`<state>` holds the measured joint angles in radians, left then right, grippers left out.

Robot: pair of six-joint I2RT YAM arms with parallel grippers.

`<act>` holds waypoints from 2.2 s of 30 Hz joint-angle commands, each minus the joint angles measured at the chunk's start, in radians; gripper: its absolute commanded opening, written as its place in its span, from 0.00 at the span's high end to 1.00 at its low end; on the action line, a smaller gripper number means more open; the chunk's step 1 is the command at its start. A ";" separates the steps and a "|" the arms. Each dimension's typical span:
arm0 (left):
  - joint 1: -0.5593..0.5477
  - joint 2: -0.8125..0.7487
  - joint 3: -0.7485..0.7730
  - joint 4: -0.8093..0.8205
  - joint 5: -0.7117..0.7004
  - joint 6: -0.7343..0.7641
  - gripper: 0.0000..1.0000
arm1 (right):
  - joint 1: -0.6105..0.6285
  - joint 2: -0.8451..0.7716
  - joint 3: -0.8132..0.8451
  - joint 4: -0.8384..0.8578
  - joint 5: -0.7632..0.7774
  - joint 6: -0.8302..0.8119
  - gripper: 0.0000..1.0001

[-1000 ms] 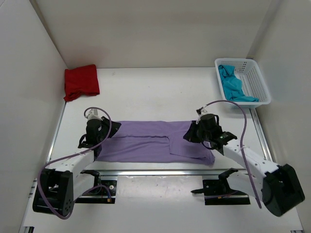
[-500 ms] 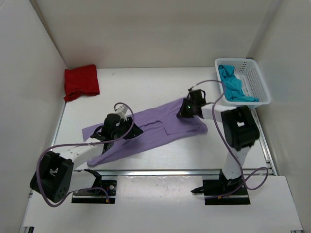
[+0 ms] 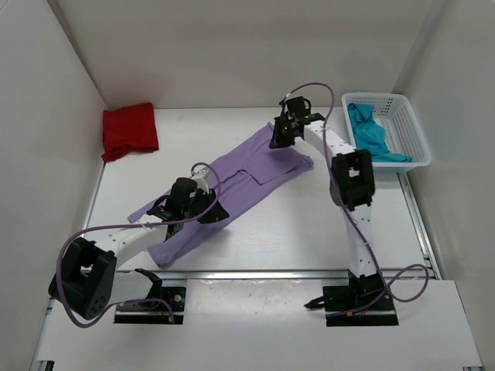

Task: Fold and stack the t-shirts
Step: Rotate the tshirt 90 degrees

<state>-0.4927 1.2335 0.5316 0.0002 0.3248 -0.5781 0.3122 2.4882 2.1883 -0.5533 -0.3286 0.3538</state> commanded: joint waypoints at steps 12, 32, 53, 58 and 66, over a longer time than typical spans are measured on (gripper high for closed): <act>-0.012 -0.042 -0.035 0.069 0.040 -0.032 0.81 | -0.087 -0.899 -1.142 0.507 -0.070 0.016 1.00; 0.002 -0.017 -0.067 0.116 0.042 -0.040 0.80 | -0.263 -0.393 -0.794 0.376 -0.083 0.066 1.00; 0.071 -0.034 0.061 -0.046 0.008 -0.029 0.73 | -0.161 -0.105 0.282 -0.304 0.123 -0.113 1.00; 0.146 -0.182 -0.010 -0.085 -0.009 -0.005 0.71 | -0.072 -0.484 -0.174 -0.115 0.136 -0.099 1.00; 0.183 -0.253 -0.062 -0.147 -0.020 0.018 0.71 | 0.201 -0.930 -1.144 0.478 0.045 0.105 0.69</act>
<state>-0.3119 1.0088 0.4938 -0.1101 0.3176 -0.5800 0.4343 1.5269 1.2446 -0.2867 -0.2852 0.3687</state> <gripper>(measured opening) 0.288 0.287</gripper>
